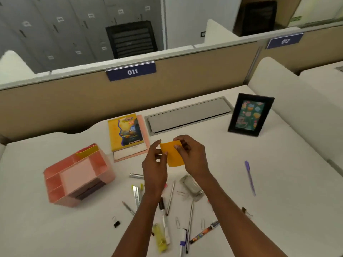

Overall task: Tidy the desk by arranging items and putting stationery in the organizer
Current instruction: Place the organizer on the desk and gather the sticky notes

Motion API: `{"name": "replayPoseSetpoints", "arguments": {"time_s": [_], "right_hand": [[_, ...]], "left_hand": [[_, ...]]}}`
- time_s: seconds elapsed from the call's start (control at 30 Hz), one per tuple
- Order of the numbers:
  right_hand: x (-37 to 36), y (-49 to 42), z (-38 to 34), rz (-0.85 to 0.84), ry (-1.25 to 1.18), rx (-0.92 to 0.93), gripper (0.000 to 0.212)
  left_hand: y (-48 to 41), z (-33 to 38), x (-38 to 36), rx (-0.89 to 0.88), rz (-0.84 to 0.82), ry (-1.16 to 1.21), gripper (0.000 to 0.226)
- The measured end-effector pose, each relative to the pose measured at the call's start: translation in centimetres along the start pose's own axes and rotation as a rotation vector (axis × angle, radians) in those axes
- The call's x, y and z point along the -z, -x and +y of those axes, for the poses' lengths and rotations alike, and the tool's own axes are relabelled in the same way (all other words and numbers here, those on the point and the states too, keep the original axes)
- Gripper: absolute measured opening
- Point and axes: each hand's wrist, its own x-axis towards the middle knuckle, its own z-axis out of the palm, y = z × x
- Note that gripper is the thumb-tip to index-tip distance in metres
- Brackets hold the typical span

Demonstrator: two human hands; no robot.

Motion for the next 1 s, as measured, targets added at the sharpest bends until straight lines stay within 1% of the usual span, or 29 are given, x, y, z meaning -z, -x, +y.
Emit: {"name": "replayPoseSetpoints", "arguments": {"time_s": [0.13, 0.23, 0.33, 0.43, 0.53, 0.67, 0.83, 1.0], "right_hand": [[-8.3, -1.3, -4.6, -0.134, -0.056, 0.103, 0.012], [-14.5, -1.8, -7.5, -0.200, -0.077, 0.130, 0.012], [-19.6, -2.6, -9.7, -0.225, -0.082, 0.213, 0.016], [-23.2, -3.7, -11.3, -0.232, -0.054, 0.292, 0.019], [-25.5, -4.8, -12.1, -0.227, -0.017, 0.349, 0.020], [-27.3, -5.8, -12.2, -0.244, 0.010, 0.363, 0.020], [-28.6, -6.1, -11.2, -0.261, 0.056, 0.319, 0.020], [-29.5, -5.9, -9.3, -0.287, 0.142, 0.268, 0.023]], "left_hand": [[-2.3, -1.9, 9.3, -0.040, 0.209, -0.005, 0.024], [-3.6, -3.4, 15.5, -0.051, 0.333, -0.068, 0.019], [-4.9, -4.7, 20.4, -0.087, 0.409, -0.141, 0.018], [-6.3, -5.6, 23.9, -0.127, 0.455, -0.227, 0.013], [-8.0, -6.6, 25.9, -0.130, 0.473, -0.235, 0.014], [-9.6, -8.2, 26.9, -0.104, 0.463, -0.231, 0.013], [-10.5, -9.6, 26.8, -0.061, 0.422, -0.225, 0.014], [-11.3, -11.8, 26.2, 0.004, 0.356, -0.335, 0.026]]}}
